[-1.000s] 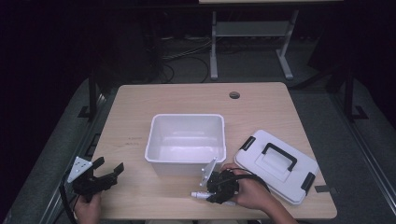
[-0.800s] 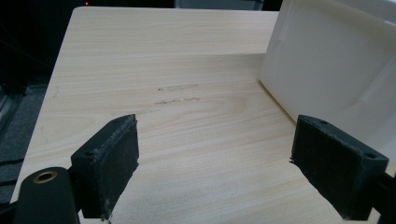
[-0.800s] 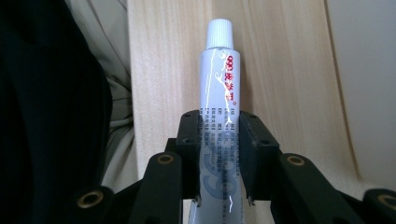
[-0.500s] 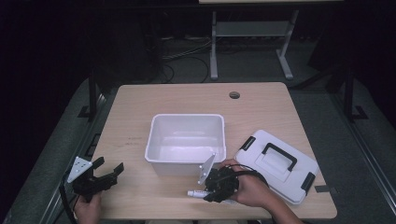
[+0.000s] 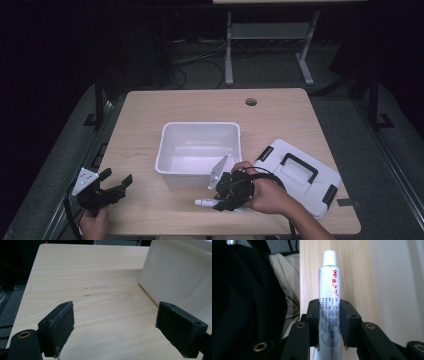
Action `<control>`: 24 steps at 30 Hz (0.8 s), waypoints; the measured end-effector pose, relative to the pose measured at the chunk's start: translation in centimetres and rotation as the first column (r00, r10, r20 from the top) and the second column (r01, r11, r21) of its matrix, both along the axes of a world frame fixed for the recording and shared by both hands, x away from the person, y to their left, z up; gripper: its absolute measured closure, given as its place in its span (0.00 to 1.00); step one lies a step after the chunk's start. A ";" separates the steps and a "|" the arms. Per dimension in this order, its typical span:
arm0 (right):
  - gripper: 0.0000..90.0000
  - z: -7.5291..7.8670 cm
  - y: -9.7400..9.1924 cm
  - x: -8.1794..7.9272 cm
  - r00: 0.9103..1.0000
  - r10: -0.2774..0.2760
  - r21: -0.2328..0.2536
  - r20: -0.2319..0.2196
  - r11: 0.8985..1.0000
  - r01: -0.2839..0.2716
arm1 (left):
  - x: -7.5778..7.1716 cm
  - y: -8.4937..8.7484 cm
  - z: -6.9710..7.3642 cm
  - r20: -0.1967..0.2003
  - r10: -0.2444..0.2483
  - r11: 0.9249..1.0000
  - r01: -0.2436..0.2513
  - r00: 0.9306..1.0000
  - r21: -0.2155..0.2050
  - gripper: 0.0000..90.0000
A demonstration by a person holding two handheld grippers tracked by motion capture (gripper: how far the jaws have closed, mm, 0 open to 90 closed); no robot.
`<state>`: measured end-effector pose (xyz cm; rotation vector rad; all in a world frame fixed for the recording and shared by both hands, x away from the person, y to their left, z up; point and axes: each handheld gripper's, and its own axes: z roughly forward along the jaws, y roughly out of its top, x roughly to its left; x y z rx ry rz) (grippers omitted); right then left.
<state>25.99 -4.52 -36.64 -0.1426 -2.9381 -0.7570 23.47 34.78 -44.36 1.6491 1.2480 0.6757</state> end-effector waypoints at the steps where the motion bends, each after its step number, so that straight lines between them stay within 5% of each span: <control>1: 0.79 0.6 0.2 0.1 1.000 0.006 0.002 0.008 1.000 -0.006 | 0.0 0.0 0.0 0.000 0.000 1.000 0.000 1.000 0.000 0.16; 24: 0.79 5.1 1.7 1.6 1.000 0.029 0.002 0.009 1.000 -0.029 | 0.0 0.0 0.0 0.002 0.004 1.000 -0.004 1.000 0.005 0.16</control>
